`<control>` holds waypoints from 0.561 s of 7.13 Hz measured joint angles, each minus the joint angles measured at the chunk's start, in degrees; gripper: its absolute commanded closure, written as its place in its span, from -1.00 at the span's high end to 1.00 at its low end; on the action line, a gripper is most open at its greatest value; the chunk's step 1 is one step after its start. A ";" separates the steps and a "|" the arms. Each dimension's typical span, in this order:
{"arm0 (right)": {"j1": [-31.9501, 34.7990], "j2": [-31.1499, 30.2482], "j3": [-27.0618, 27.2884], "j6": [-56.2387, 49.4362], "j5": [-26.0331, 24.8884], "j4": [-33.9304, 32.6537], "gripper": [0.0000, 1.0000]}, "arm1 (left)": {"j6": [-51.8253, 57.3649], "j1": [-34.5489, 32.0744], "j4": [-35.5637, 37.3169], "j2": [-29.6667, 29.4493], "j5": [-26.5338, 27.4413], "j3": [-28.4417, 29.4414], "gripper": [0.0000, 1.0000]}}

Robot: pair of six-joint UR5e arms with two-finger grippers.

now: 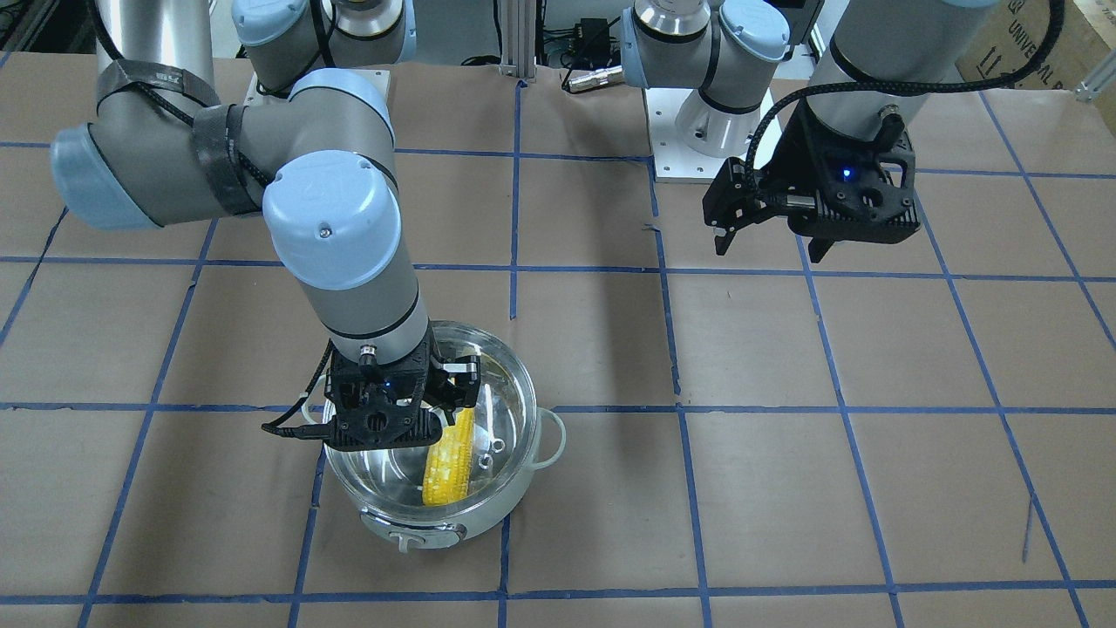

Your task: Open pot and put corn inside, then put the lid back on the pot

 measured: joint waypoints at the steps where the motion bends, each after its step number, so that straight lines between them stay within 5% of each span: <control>1: -0.02 -0.09 -0.04 -0.01 0.03 -0.06 0.92 | 0.00 0.00 0.00 0.00 0.00 -0.03 1.00; 4: -1.12 -5.12 1.44 -0.68 -0.58 0.39 1.00 | 0.00 0.00 0.00 0.01 0.02 -0.07 1.00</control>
